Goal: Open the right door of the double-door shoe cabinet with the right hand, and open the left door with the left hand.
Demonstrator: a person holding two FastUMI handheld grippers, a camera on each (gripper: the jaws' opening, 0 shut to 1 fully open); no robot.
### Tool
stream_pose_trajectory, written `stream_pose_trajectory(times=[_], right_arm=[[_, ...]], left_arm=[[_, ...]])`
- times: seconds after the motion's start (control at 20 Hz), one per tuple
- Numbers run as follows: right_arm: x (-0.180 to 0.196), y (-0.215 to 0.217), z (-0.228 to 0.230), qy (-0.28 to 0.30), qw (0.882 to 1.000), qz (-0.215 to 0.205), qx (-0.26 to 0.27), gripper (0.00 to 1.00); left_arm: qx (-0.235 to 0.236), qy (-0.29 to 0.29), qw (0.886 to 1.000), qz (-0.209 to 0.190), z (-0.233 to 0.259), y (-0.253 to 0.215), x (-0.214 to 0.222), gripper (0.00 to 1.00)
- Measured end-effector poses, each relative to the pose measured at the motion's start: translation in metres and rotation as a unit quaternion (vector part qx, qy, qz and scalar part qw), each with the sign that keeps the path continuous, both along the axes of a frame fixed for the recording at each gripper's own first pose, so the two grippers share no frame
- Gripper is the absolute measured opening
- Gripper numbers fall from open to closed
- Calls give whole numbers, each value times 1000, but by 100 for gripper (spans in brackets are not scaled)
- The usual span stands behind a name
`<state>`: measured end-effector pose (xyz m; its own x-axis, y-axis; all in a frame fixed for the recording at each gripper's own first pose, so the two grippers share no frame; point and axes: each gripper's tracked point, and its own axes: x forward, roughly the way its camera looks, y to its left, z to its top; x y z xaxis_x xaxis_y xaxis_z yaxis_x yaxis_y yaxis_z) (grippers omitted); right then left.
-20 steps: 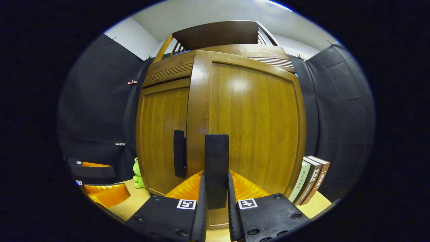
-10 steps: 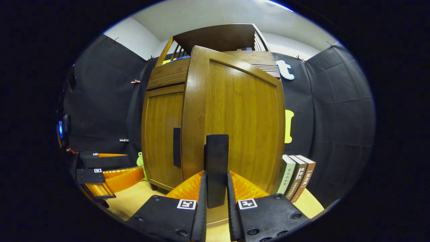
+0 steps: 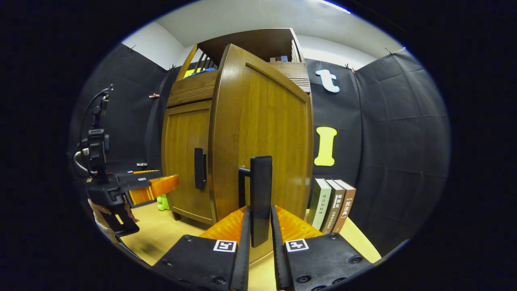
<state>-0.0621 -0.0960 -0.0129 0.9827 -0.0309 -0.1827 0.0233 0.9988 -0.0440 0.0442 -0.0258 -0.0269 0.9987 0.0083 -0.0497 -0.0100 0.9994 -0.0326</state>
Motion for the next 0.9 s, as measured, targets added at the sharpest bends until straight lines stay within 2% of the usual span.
stream_pose_trajectory(times=[0.1,0.15,0.2,0.25,0.4,0.45,0.5,0.55,0.6,0.65,0.7,0.75,0.9], right_arm=[[-5,-12,2,-3,1000,-9,-1,29],[-9,-20,4,-3,1000,-17,-3,25],[-11,-27,6,-5,1000,-26,-5,28],[-13,-35,11,-9,999,-36,-6,25],[-23,-63,20,-13,997,-68,-16,25],[-22,-76,21,-21,996,-80,-29,14],[-25,-85,29,-30,995,-86,-40,14],[-26,-91,31,-35,994,-91,-50,18],[-27,-99,32,-37,993,-94,-57,14],[-26,-101,32,-35,994,-89,-52,18],[-28,-103,32,-34,995,-85,-43,14],[-29,-105,32,-35,995,-83,-38,18],[-29,-113,33,-38,996,-74,-30,18]], left_arm=[[0,-7,1000,8,1,1,14,94],[0,-12,1000,8,1,-1,21,95],[2,-16,1000,9,2,-1,29,93],[6,-20,1000,12,1,-1,37,93],[19,-33,999,30,2,5,66,93],[24,-34,998,36,1,9,74,93],[28,-30,998,43,-2,11,83,93],[27,-25,998,47,-6,14,88,92],[23,-21,998,47,-9,14,93,92],[19,-18,999,47,-12,14,98,92],[16,-15,999,50,-13,16,102,93],[17,-13,998,52,-15,16,107,93],[26,-15,997,69,-13,17,118,89]])
